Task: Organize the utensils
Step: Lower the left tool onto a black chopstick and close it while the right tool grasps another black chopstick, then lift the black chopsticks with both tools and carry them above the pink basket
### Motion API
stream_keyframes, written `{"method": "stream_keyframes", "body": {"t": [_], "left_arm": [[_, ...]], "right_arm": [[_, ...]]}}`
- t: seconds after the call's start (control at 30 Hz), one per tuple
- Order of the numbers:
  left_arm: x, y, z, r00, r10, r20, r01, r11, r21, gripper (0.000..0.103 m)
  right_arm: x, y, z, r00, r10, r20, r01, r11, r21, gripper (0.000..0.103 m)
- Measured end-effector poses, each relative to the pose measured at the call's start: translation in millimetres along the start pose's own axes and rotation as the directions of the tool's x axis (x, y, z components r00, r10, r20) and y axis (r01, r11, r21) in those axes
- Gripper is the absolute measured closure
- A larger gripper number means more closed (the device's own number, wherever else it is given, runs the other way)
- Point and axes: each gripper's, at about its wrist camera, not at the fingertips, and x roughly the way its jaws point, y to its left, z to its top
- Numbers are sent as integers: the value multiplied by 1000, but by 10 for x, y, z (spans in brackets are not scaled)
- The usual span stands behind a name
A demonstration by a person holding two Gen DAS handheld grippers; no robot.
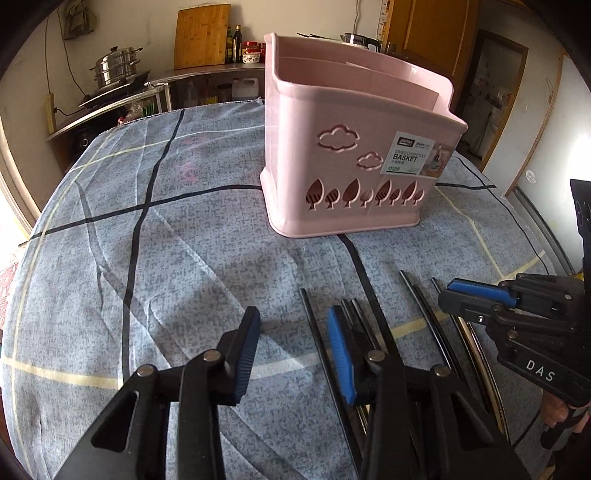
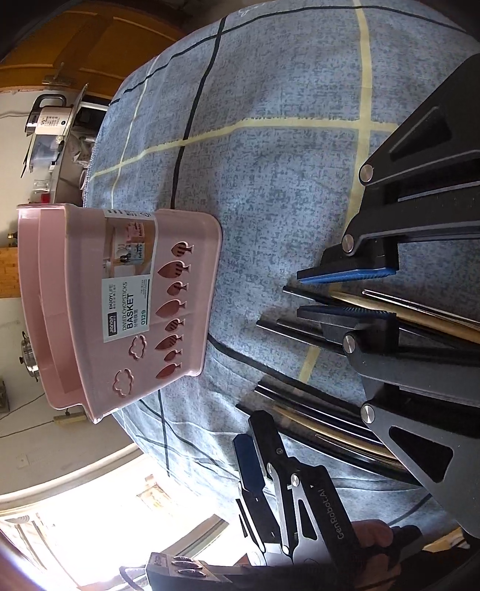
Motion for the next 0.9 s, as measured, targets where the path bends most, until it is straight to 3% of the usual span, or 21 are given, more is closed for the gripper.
{"method": "stream_keyframes", "body": {"t": [0.47,0.67,0.9], "left_arm": [[79,-207,107,997,63,-52,-58,995,86,94],[13,-186,149,999,37,-38,-34,997,74,96],[-350,-175,249,999,6,38,-9,997,78,98]], "right_arm": [[64,137,86,998,-61,-22,61,998,-31,97],[19,126,113,1000,-28,-8,28,1000,-13,98],[-282,136,208,998,16,65,-15,1000,-6,98]]}}
